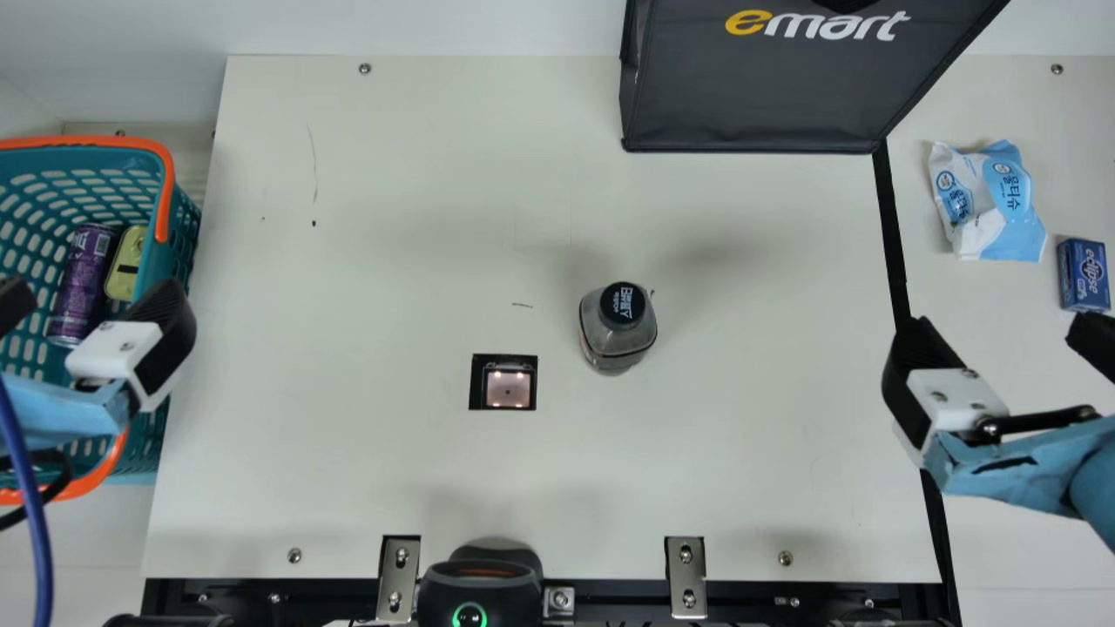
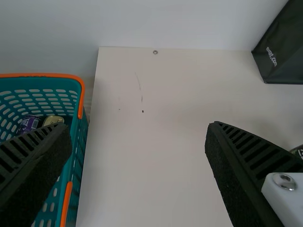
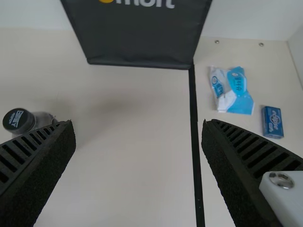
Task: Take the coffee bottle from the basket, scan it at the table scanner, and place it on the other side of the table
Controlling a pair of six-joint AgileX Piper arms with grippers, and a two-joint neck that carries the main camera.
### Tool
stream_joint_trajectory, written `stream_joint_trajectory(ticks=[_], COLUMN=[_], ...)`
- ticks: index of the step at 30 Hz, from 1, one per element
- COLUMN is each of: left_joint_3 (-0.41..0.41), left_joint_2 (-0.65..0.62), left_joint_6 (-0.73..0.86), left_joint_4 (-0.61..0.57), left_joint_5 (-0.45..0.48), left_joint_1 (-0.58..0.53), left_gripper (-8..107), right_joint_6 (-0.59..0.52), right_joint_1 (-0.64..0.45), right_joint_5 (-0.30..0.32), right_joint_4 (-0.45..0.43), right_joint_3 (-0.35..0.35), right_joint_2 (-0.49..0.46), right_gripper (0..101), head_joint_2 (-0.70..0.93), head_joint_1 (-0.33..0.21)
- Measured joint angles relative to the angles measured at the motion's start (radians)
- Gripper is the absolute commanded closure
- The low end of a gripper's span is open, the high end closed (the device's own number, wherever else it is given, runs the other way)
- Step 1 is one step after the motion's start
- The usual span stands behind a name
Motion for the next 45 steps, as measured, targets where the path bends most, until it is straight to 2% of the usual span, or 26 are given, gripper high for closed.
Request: stream_joint_trajectory(ticks=[10, 17, 25, 36, 45], left_joint_3=[0.000, 0.000, 0.000, 0.000, 0.000], left_joint_2=[0.000, 0.000, 0.000, 0.000, 0.000], left_joint_6=[0.000, 0.000, 0.000, 0.000, 0.000], left_joint_4=[0.000, 0.000, 0.000, 0.000, 0.000], left_joint_5=[0.000, 0.000, 0.000, 0.000, 0.000], left_joint_1=[0.000, 0.000, 0.000, 0.000, 0.000], left_gripper=[9, 9, 9, 9, 9], right_joint_6=[-0.089, 0.042, 0.140, 0.146, 0.088], right_joint_1=[0.132, 0.302, 0.436, 0.481, 0.509], right_joint_5=[-0.043, -0.112, -0.205, -0.302, -0.374], right_joint_4=[0.049, -0.030, -0.027, 0.027, 0.074], right_joint_3=[0.061, 0.112, 0.144, 0.157, 0.176], right_joint_2=[0.074, 0.136, 0.218, 0.331, 0.408], right_gripper=[6, 6, 6, 6, 6], head_joint_2=[0.000, 0.000, 0.000, 0.000, 0.000], head_joint_1=[0.002, 0.000, 0.002, 0.002, 0.002])
